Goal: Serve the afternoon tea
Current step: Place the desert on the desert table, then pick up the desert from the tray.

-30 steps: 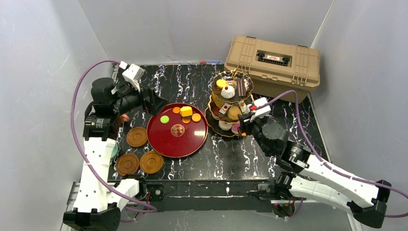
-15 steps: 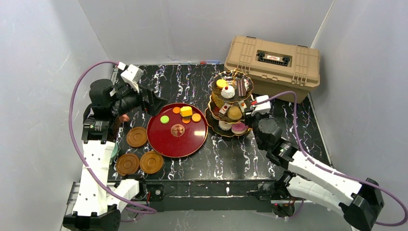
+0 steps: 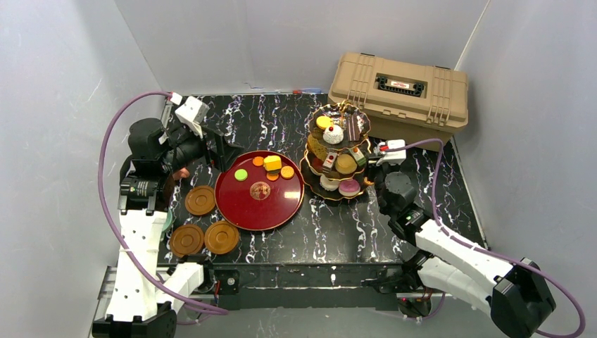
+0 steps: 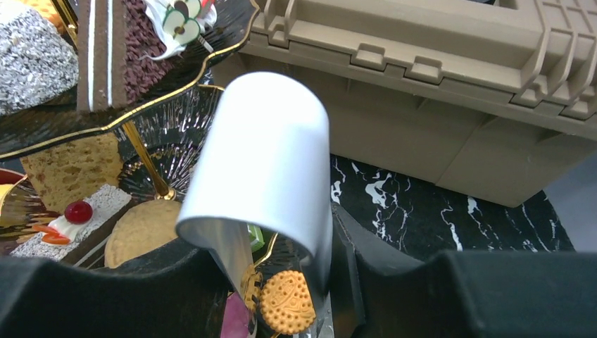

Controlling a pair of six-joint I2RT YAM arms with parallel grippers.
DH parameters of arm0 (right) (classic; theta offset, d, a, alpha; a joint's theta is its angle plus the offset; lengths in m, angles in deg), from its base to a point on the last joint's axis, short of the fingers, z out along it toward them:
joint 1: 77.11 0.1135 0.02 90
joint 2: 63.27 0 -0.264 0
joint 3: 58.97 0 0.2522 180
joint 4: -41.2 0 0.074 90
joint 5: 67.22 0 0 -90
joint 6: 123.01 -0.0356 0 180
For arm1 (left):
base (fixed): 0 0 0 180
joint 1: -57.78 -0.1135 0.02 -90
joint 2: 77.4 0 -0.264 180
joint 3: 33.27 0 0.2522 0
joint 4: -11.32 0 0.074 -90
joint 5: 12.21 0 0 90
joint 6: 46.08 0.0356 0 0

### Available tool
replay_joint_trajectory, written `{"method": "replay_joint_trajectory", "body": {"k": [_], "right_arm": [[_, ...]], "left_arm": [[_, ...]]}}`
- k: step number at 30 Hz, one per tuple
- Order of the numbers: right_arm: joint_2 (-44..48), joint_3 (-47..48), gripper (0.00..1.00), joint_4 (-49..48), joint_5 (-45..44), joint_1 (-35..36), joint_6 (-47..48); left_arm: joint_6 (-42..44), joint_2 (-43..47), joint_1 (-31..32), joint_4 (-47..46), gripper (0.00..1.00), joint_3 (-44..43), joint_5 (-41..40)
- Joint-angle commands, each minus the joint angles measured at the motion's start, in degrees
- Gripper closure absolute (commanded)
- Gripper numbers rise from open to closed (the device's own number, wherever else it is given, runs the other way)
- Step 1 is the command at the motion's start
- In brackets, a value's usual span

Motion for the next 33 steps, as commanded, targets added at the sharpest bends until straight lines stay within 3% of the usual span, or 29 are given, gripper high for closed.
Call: {"method": "replay_joint_trajectory", "body": {"k": [1, 10, 18, 20, 23, 28, 33], "right_arm": [[1.37, -1.4, 0.69, -8.99, 1.37, -0.63, -3.7], [1.87, -3.06, 0.48, -9.67, 3.48, -0.92, -4.99], [4.9, -3.17, 0.39, -6.69, 6.44, -0.9, -5.05], [5.53, -3.09, 0.44, -5.66, 6.36, -0.86, -5.3], [7.74, -2.51, 0.61, -2.9, 7.56, -0.87, -6.11], [13.06, -0.91, 0.8, 4.05, 11.72, -0.89, -7.05], [15.45, 1.26, 0.83, 9.96, 21.76, -0.83, -9.35]], "left_arm": [[1.17, 0.81, 0.16, 1.24, 0.08, -0.19, -0.08], [1.55, 1.07, 0.16, 1.82, 0.07, -0.55, -0.17], [1.37, 1.16, 0.16, 2.14, 0.07, -0.55, 0.22], [1.34, 1.2, 0.16, 2.01, 0.07, -0.43, 0.27], [1.33, 1.33, 0.2, 2.16, 0.07, -0.46, 0.23], [1.39, 1.85, 0.17, 2.49, 0.07, 0.12, 0.11], [1.42, 2.0, 0.16, 2.5, 0.07, 0.26, -0.11]]}}
